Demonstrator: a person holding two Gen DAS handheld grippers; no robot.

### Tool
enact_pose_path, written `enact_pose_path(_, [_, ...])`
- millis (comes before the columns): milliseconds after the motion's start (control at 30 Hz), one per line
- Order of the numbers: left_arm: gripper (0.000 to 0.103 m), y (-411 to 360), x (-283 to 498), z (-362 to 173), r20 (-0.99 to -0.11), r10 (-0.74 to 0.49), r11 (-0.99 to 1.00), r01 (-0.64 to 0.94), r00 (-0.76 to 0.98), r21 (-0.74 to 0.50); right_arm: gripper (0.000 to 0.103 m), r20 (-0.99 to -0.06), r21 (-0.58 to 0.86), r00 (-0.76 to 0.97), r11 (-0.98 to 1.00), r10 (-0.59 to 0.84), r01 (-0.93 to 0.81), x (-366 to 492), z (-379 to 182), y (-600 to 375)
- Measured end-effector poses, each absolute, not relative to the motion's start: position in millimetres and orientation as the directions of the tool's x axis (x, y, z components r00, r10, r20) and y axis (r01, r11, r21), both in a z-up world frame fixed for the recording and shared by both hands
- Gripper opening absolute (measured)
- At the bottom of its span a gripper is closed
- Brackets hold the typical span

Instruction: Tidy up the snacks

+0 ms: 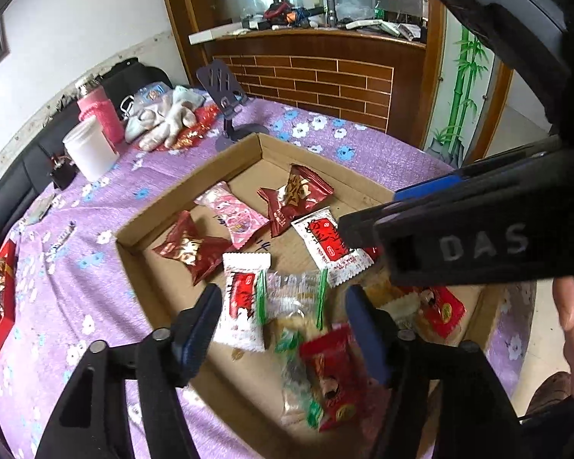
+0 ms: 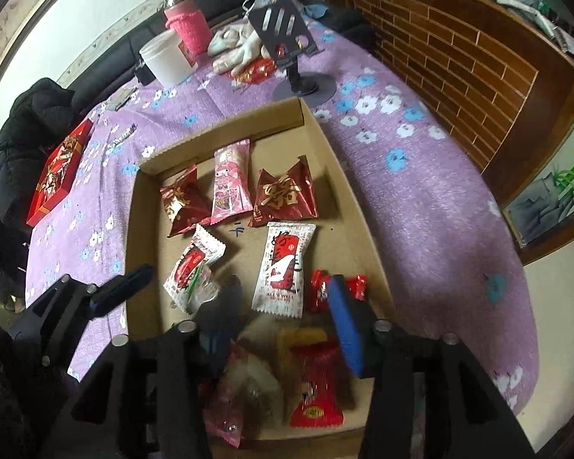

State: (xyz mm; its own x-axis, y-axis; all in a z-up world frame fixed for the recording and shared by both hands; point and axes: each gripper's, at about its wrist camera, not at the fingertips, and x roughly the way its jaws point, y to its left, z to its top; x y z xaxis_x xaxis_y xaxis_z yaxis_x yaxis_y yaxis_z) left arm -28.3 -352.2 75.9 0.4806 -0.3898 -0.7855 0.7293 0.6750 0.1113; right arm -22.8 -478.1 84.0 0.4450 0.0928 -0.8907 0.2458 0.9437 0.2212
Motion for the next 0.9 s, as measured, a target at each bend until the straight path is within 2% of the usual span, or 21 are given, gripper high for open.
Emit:
enact_pose_path(67, [0.075,-344.8,-34.7,80.2,-0.775,-0.396,0.675,0.728,0.492,0.117,0.057,-0.886,0.215,0.457,0.943,0.078,0.256,-32.5,89.8,-476.9])
enact_pose_path(200, [0.094,-323.1,-45.8,90.0,-0.749,-0.415,0.691,0.714,0.516,0.109,0.066,-0.870,0.189,0.491,0.942,0.030,0.277,-56.0,102.4,-471.3])
enact_pose_path(267, [0.095,-312.1,-50.3,94.1,-0.735,-0.413,0.702,0.702,0.538,0.119,0.073,-0.863,0.182,0.505,0.941,0.014,0.286,-66.7,106.5,-466.6])
enact_pose_path(433, [0.102,-289.3,-55.5,99.4,-0.714,-0.385,0.722,0.673,0.585,0.162,0.077,-0.853,0.165,0.521,0.943,-0.010,0.289,-90.8,108.8,-450.0])
enact_pose_path(667, [0.102,-261.3,-58.9,100.7,-0.728,-0.353,0.734,0.657,0.587,0.173,0.078,-0.834,0.074,0.541,0.949,-0.111,0.307,-116.5,116.6,-426.5])
enact_pose_path(767, [0.102,-247.3,-57.5,100.4,-0.741,-0.363,0.739,0.659,0.565,0.141,0.087,-0.825,0.058,0.550,0.947,-0.133,0.315,-123.2,117.6,-415.5])
enact_pose_path(900, [0.102,-226.1,-54.3,107.3,-0.733,-0.381,0.756,0.646,0.564,0.104,0.089,-0.824,0.050,0.549,0.948,-0.139,0.315,-123.4,117.4,-401.7])
